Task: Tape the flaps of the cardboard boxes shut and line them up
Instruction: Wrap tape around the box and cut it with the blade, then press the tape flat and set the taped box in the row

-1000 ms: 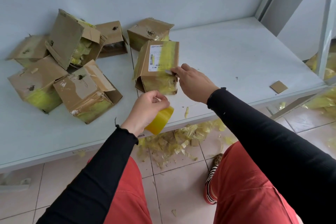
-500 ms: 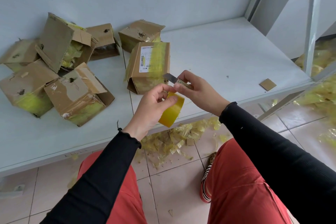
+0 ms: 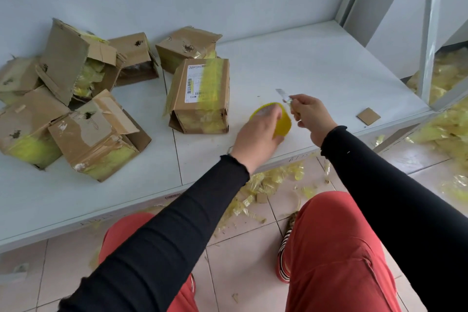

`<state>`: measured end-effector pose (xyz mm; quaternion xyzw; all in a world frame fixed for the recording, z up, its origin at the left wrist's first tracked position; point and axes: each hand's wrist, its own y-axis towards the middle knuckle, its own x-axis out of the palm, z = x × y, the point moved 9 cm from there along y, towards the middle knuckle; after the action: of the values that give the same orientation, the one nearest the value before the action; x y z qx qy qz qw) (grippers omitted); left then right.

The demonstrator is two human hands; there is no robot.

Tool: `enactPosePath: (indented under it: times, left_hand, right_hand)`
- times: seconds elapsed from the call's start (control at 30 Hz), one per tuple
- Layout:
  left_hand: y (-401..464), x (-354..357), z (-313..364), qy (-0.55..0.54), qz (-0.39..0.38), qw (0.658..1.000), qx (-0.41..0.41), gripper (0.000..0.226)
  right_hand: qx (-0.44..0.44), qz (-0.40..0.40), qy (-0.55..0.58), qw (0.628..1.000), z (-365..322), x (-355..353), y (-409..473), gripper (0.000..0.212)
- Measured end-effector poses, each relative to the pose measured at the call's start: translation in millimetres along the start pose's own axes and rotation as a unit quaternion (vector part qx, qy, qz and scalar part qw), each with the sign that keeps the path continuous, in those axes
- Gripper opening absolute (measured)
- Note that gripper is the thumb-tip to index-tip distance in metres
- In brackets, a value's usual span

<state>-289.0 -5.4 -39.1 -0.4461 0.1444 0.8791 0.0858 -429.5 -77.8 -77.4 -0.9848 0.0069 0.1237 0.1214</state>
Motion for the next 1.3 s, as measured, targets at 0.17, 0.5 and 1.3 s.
enactPosePath:
  times: [0.17, 0.5, 1.3]
  left_hand:
    - [2.0, 49.5, 16.2, 0.078, -0.145, 0.984, 0.062, 0.063]
    - [-39.6, -116.9, -66.4, 0.034, 0.158, 0.987, 0.012, 0.036]
    - [-42.4, -85.0, -64.6, 0.250, -0.016, 0.968, 0.001, 0.076]
  right_hand:
    - [0.009, 0.075, -0.090, 0.993, 18.3, -47.0, 36.6, 0.018]
    - [-0.269, 0.116, -0.358, 0.887, -90.1, 24.3, -6.6, 0.029]
    - [-0.393, -0.067, -0.465, 0.790, -89.7, 104.5, -22.7, 0.042]
